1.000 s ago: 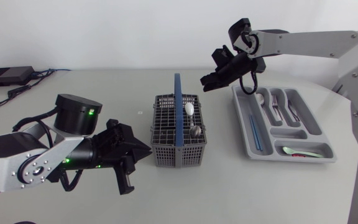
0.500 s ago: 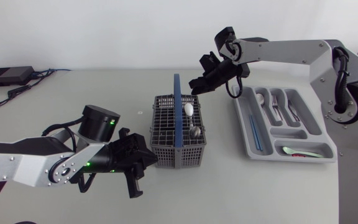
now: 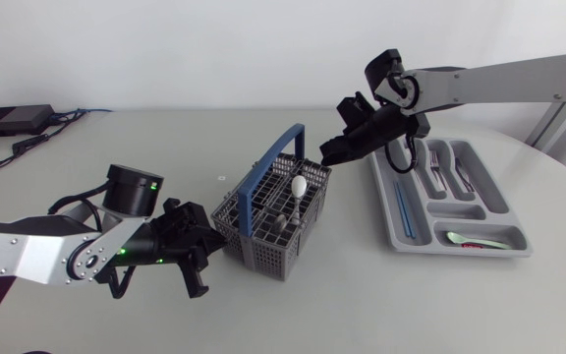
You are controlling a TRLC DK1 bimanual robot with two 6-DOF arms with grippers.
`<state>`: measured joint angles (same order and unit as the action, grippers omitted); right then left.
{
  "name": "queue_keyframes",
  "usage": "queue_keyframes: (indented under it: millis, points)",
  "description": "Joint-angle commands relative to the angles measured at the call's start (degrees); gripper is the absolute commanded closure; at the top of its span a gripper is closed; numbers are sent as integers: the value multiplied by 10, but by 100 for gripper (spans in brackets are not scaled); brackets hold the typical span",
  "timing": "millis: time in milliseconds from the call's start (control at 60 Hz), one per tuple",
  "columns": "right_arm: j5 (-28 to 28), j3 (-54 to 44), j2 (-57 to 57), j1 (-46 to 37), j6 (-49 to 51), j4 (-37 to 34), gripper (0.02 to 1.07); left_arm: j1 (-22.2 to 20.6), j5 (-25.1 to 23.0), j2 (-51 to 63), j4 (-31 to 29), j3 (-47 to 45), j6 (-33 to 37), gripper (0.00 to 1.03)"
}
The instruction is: Unload the cutlery basket into the drawer organizer.
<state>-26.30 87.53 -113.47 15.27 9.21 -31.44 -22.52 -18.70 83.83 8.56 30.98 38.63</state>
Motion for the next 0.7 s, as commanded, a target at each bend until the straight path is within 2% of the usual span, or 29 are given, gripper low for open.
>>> queue_keyframes:
  millis: [0, 400, 683]
  points:
    - [-22, -61, 20, 22, 4, -24, 101, 13, 6, 0, 33, -2, 11, 74]
    - [-8, -239, 169, 56, -16, 8, 101, 62, 6, 77, 81, 72, -17, 74]
    - [22, -265, 204, 57, -36, 31, 101, 49, 6, 117, 90, 109, -33, 74]
